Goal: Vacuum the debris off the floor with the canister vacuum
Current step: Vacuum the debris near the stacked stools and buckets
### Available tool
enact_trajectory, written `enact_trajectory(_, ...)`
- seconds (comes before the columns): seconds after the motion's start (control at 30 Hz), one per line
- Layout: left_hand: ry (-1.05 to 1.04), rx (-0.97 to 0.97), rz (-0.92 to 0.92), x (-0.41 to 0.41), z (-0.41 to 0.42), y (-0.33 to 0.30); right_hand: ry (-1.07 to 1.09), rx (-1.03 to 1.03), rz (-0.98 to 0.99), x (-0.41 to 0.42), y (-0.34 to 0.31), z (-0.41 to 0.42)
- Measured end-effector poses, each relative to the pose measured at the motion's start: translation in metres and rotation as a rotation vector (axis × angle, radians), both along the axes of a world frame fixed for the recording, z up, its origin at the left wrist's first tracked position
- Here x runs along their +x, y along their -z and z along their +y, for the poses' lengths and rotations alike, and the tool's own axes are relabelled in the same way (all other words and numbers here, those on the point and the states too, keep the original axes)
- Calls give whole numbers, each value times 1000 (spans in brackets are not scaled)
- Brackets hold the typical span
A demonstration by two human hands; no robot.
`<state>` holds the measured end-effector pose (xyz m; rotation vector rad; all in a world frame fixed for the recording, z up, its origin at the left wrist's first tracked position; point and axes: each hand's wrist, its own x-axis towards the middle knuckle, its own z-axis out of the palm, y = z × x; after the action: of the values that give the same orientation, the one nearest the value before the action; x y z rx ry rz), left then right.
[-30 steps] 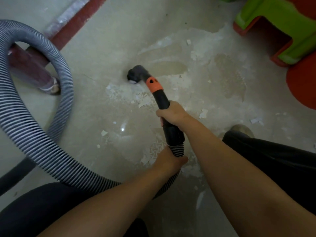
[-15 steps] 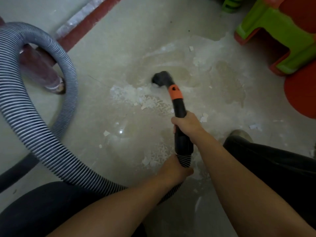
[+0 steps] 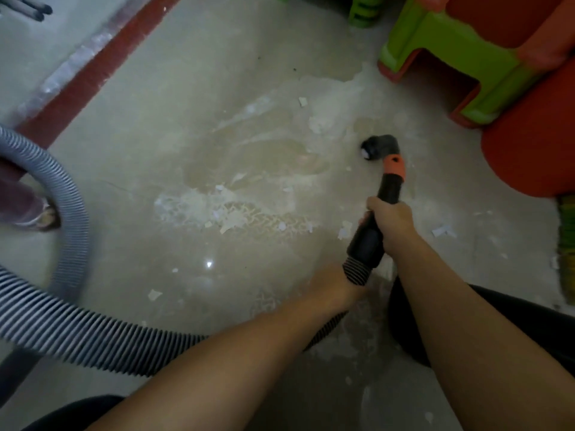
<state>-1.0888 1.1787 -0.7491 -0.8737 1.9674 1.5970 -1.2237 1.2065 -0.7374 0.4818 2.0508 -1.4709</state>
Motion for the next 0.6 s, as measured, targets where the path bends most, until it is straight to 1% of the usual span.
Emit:
enact_trajectory(0.03,-28,-8,5,3,3,3,-95,9,8,2,1,-9)
enact_trajectory(0.1,-110,1,-2,19,9,11,-350,63,38,18,1,-29)
enact_trajectory(0.17,-170,-20,12,29,11,17,-577,88,24,32,-2,-44)
enact_trajectory(0.2,-166,-40,5,29,11,18,-641,79,10,35,-4,-47)
enact_trajectory(0.23,-137,-55,-3,26,10,20,-653,66,7,34,-3,-46)
enact_trajectory(0.27,-94,-61,-20,19,9,20,-610,52,19,27,-3,-41)
enact_trajectory(0.3,-44,-77,-30,12,7,19,-521,40,40,19,-2,-33)
enact_trajectory(0.37,68,-112,-31,-9,5,14,-238,11,105,-4,0,-9)
enact_trajectory(0.43,168,-134,6,-33,3,7,67,-14,136,-26,2,16)
enact_trajectory(0.5,191,-123,26,-52,6,3,257,-57,108,-44,5,31)
enact_trajectory(0.53,175,-110,22,-58,7,5,283,-67,89,-50,9,32)
enact_trajectory(0.57,148,-104,13,-60,10,7,255,-52,80,-56,14,29)
enact_trajectory(0.6,104,-99,1,-58,13,11,172,-12,86,-57,18,22)
